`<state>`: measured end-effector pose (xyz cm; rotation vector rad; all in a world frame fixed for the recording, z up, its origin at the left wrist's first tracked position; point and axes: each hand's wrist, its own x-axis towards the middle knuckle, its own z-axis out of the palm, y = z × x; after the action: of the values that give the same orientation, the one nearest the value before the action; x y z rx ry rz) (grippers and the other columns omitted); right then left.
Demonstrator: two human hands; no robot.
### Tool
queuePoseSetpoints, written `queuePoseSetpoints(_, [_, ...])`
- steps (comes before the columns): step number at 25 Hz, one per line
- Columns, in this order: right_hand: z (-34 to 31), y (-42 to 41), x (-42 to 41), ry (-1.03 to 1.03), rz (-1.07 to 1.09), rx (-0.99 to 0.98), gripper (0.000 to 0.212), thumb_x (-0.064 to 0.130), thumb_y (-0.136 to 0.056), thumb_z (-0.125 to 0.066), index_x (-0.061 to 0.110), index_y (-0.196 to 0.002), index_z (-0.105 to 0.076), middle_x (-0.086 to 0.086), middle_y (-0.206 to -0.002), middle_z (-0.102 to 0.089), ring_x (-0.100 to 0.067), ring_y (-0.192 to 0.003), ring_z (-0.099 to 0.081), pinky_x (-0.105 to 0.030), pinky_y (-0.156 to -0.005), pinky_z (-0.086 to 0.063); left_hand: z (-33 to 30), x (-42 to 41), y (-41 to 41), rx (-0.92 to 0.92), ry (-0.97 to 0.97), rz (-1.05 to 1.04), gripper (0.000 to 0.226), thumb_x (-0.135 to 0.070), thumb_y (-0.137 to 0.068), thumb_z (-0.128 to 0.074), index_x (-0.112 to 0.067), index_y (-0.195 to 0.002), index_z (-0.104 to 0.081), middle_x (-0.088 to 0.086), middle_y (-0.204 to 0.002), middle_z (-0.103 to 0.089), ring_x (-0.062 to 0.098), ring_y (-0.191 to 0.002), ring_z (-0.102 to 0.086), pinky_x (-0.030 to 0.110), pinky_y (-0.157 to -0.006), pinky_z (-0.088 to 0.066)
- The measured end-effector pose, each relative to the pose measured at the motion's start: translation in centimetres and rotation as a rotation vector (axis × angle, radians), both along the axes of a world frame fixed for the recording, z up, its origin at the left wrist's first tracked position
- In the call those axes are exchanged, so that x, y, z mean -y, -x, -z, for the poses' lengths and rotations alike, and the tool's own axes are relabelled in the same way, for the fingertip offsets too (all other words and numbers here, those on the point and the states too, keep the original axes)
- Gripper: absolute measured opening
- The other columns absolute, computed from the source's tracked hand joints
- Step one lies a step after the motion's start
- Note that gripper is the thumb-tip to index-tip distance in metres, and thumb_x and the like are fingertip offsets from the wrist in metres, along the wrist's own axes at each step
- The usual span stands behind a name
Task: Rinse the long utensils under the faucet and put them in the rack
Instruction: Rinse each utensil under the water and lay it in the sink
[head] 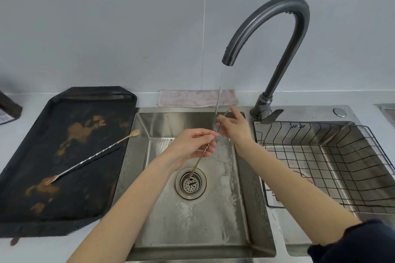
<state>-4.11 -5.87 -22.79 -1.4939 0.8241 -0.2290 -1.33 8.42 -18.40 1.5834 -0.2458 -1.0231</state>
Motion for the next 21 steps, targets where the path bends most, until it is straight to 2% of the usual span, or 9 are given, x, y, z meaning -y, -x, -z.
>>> queuePoseSetpoints(3, [0.2, 1.2, -0.1, 0.117, -0.089, 0.030, 0.027, 0.007, -0.094, -0.047, 0.020, -0.113, -0.060, 0.000, -0.077, -0.064, -0.008, -0.067, -0.058, -0.014, -0.064, -0.052, -0.1, 0.5, -0.1, -0.030, -0.001, 0.067, 0.017, -0.010, -0.091, -0.052, -0.016, -0.085, -0.067, -0.001, -0.071, -0.059, -0.002, -0.050, -0.062, 0.009, -0.050, -0.050])
queuePoseSetpoints(6, [0.7, 2.4, -0.1, 0.240, -0.211, -0.042, 0.028, 0.006, -0.094, -0.040, 0.016, -0.099, -0.066, 0.001, -0.084, -0.066, -0.016, -0.084, -0.064, -0.030, -0.082, -0.054, -0.7, 1.1, -0.4, -0.075, 0.040, 0.094, 0.019, -0.017, -0.093, -0.048, -0.015, -0.091, -0.067, -0.003, -0.075, -0.061, -0.001, -0.060, -0.067, 0.009, -0.054, -0.052])
queuePoseSetpoints(7, [0.8, 2.8, -0.2, 0.268, -0.257, -0.073, 0.028, 0.006, -0.094, -0.039, 0.016, -0.100, -0.065, 0.003, -0.082, -0.065, -0.013, -0.083, -0.065, -0.028, -0.081, -0.053, -1.0, 1.4, -0.6, -0.091, 0.060, 0.081, 0.021, -0.019, -0.094, -0.046, -0.015, -0.093, -0.066, -0.003, -0.078, -0.063, -0.001, -0.064, -0.068, 0.010, -0.056, -0.053])
queuePoseSetpoints(9, [1.3, 3.7, -0.4, 0.353, -0.349, -0.111, 0.024, 0.007, -0.093, -0.043, 0.015, -0.103, -0.063, 0.004, -0.078, -0.065, 0.005, -0.065, -0.063, -0.008, -0.064, -0.048, -1.5, 2.1, -1.2, -0.093, 0.065, 0.052, 0.024, -0.020, -0.096, -0.041, -0.016, -0.098, -0.065, -0.002, -0.085, -0.066, 0.002, -0.071, -0.070, 0.013, -0.062, -0.052])
queuePoseSetpoints(11, [1.9, 4.5, -1.0, 0.412, -0.379, -0.125, 0.019, 0.011, -0.095, -0.047, 0.013, -0.104, -0.063, 0.006, -0.069, -0.064, 0.013, -0.048, -0.057, 0.000, -0.049, -0.041, -1.7, 2.8, -1.7, -0.022, 0.011, 0.076, 0.024, -0.020, -0.096, -0.042, -0.014, -0.109, -0.062, -0.001, -0.091, -0.067, 0.005, -0.078, -0.068, 0.015, -0.069, -0.051])
queuePoseSetpoints(13, [2.5, 5.0, -1.5, 0.450, -0.366, -0.138, 0.017, 0.016, -0.095, -0.051, 0.013, -0.100, -0.066, 0.011, -0.058, -0.057, 0.006, -0.045, -0.055, -0.003, -0.050, -0.040, -1.6, 3.2, -1.9, 0.092, -0.072, 0.145, 0.027, -0.021, -0.095, -0.044, -0.013, -0.118, -0.057, -0.002, -0.094, -0.064, 0.007, -0.085, -0.065, 0.017, -0.074, -0.050])
queuePoseSetpoints(16, [3.0, 5.5, -1.7, 0.553, -0.344, -0.158, 0.017, 0.022, -0.091, -0.058, 0.010, -0.091, -0.070, 0.006, -0.059, -0.053, -0.010, -0.058, -0.050, -0.026, -0.065, -0.042, -1.3, 3.7, -1.9, 0.248, -0.171, 0.193, 0.028, -0.026, -0.094, -0.046, -0.013, -0.114, -0.060, -0.005, -0.084, -0.060, 0.006, -0.078, -0.061, 0.015, -0.068, -0.046])
queuePoseSetpoints(19, [3.4, 5.8, -1.5, 0.561, -0.329, -0.180, 0.018, 0.024, -0.089, -0.062, 0.008, -0.091, -0.071, -0.002, -0.079, -0.053, -0.015, -0.073, -0.052, -0.026, -0.070, -0.041, -0.8, 4.2, -2.2, 0.422, -0.228, 0.155, 0.025, -0.026, -0.092, -0.048, -0.014, -0.104, -0.067, -0.002, -0.078, -0.060, 0.004, -0.066, -0.055, 0.008, -0.056, -0.043])
queuePoseSetpoints(21, [3.4, 6.0, -1.4, 0.541, -0.305, -0.185, 0.019, 0.023, -0.088, -0.063, 0.006, -0.091, -0.071, -0.001, -0.083, -0.055, -0.014, -0.074, -0.053, -0.025, -0.072, -0.042, -0.6, 4.5, -2.4, 0.494, -0.233, 0.114, 0.025, -0.027, -0.091, -0.051, -0.015, -0.103, -0.070, 0.000, -0.085, -0.064, 0.002, -0.067, -0.055, 0.010, -0.060, -0.043])
